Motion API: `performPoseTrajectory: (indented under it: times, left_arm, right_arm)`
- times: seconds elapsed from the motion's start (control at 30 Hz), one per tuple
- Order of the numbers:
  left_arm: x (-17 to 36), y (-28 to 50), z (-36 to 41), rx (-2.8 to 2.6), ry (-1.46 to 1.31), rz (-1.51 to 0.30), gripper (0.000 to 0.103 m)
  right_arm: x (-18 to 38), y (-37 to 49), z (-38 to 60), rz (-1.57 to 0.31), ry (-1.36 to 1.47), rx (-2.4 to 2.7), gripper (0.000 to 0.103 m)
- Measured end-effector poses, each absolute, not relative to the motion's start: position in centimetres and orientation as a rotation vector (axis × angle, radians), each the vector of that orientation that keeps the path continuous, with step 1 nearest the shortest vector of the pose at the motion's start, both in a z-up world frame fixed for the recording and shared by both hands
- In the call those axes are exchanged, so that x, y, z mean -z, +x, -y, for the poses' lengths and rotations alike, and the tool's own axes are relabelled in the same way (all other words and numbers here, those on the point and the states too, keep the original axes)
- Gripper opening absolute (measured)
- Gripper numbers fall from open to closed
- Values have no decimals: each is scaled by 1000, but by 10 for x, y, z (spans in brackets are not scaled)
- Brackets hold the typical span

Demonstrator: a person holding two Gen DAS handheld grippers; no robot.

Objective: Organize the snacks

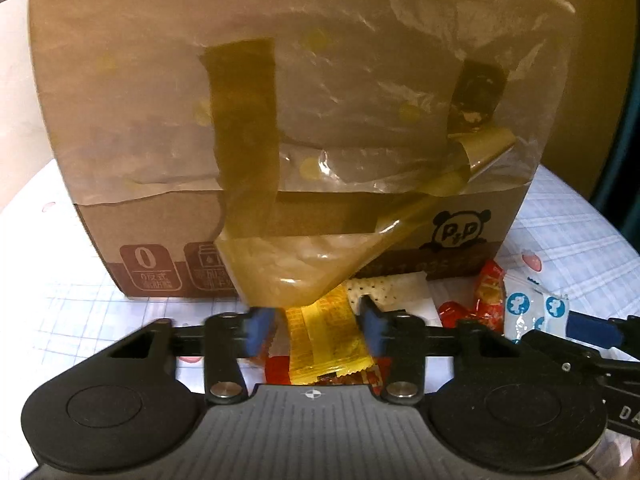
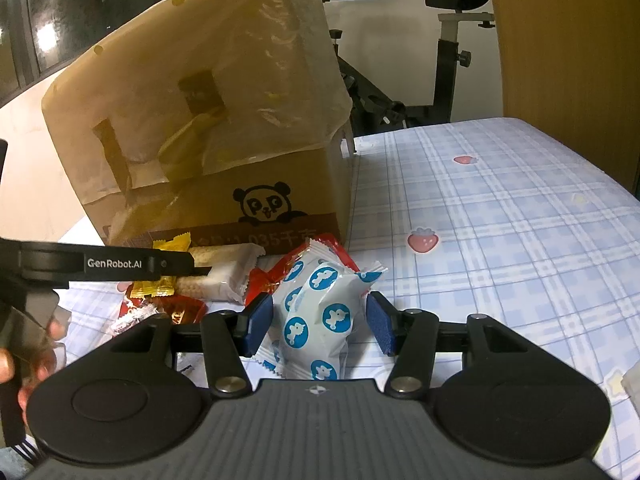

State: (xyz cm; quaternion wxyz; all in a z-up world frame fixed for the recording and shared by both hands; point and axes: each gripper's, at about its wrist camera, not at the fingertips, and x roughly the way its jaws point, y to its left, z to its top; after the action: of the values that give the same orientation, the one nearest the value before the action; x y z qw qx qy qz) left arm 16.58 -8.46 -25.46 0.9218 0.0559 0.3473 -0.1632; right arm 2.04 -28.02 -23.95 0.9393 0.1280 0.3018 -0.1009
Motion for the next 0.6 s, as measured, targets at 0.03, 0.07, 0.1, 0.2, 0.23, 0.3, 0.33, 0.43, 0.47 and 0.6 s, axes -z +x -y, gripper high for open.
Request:
performPoseTrajectory:
  times: [0.03, 0.07, 0.1, 0.2, 0.23, 0.3, 0.33, 0.43, 0.47, 0.6]
  left_arm:
    - [254, 164, 82, 323, 113, -710, 41]
    - [253, 161, 79, 318, 107, -703, 40]
    - [253, 157, 75, 321, 99, -697, 40]
    - [251, 145, 65, 322, 79, -692, 40]
    - [251, 141, 63, 321, 71, -690, 40]
    - [249, 132, 55, 326, 51, -687, 40]
    - [249, 128, 52, 328, 44, -685, 40]
    - [247, 119, 45, 315, 38, -669, 40]
    - [244, 115, 39, 312, 37, -662, 40]
    - [240, 106, 32, 311, 17, -628, 40]
  right_arm:
    - [239, 20, 280, -616, 263, 206, 55]
    - [239, 21, 280, -615, 264, 205, 55]
    - [240, 21, 280, -615, 265, 205, 55]
    - [239, 20, 281, -613, 269, 204, 55]
    - [239, 20, 281, -613, 271, 204, 55]
    - [239, 20, 281, -613, 273, 204, 55]
    - [239, 20, 282, -613, 275, 204, 55]
    - [239, 20, 282, -614, 282, 204, 55]
    - [239, 20, 282, -615, 283, 205, 55]
    - [240, 21, 282, -622, 278, 208, 55]
